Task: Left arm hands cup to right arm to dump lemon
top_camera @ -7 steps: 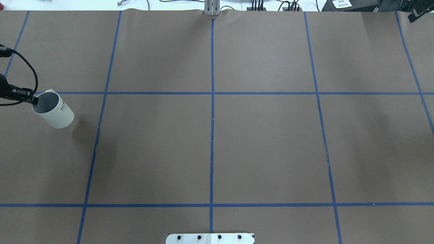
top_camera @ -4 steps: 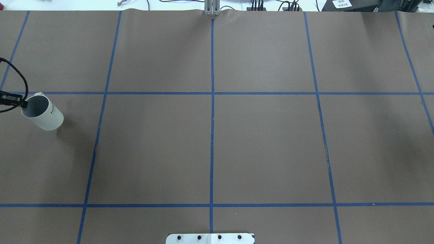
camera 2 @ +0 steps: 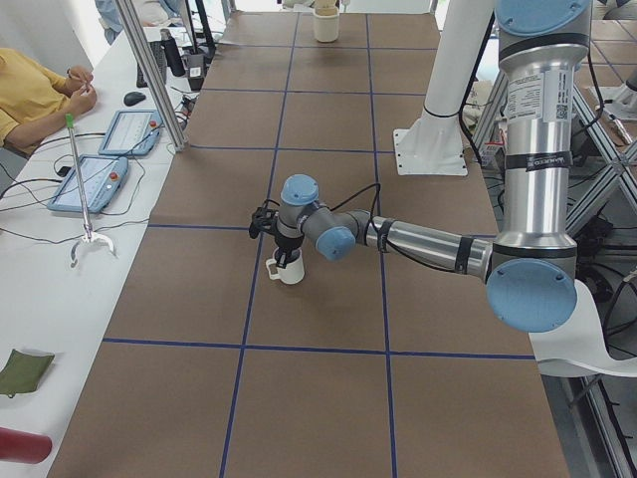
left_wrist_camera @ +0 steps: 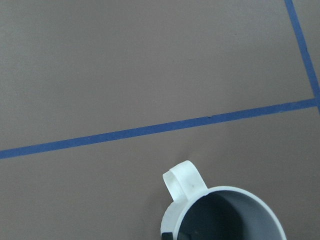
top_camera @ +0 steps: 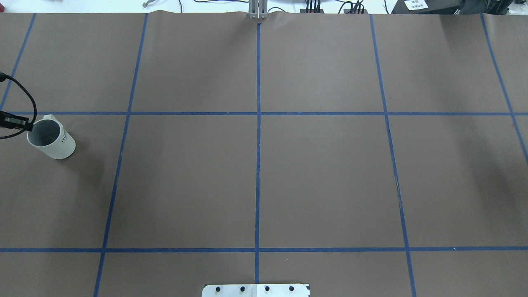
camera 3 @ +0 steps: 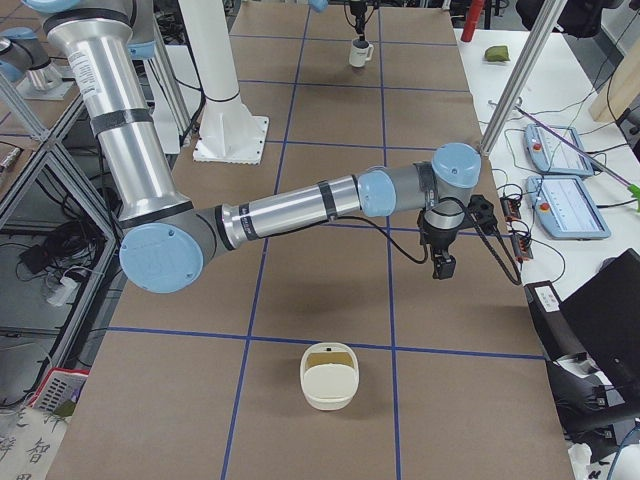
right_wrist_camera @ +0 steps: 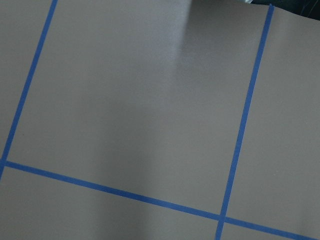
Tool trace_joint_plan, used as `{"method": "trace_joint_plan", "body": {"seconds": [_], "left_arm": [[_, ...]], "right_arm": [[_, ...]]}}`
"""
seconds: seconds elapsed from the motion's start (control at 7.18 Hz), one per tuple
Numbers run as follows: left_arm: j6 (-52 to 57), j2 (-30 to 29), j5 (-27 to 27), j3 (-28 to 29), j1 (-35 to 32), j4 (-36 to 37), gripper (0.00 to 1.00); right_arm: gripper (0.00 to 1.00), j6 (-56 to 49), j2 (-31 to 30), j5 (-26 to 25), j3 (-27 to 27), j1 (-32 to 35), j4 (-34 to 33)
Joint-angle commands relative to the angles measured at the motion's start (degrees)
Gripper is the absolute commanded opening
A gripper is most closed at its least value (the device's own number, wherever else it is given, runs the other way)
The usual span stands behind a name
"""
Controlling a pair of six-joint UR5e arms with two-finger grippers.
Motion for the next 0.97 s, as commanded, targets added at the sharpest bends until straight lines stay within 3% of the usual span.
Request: {"method": "trace_joint_plan", "body": {"seconds": [0.0,0.14,0.28,0.56,0.84], "left_arm": [[0.68,-0.14,-0.70,-0.72,-0.21,0.38,1.00],[1.46,-0.14,-3.14,-1.51,-1.77,2.04,1.00],[9.65,-0.31,-7.51,-1.60,-7.01,7.02,1.00],[29.15,-2.68,-8.61,-3.79,-16.87,23.06,1.00],[42.63,-5.84,-8.87,-3.37,-25.13,36.80,1.00]], "right_arm": [[1.00,0.06,-0.22,0.17,-0.11,0.03,0.21],[1.00,-0.12,-0.22,-0.26,-0.20,0.03,0.03],[1.00,-0.12,-0.05,-0.70,-0.11,0.03,-0.05],[1.00,-1.08,-0.31,-4.46,-0.28,0.03,-0.40],[1.00,-4.49,-0.05,-5.54,-4.22,0.21,-0.58]]}}
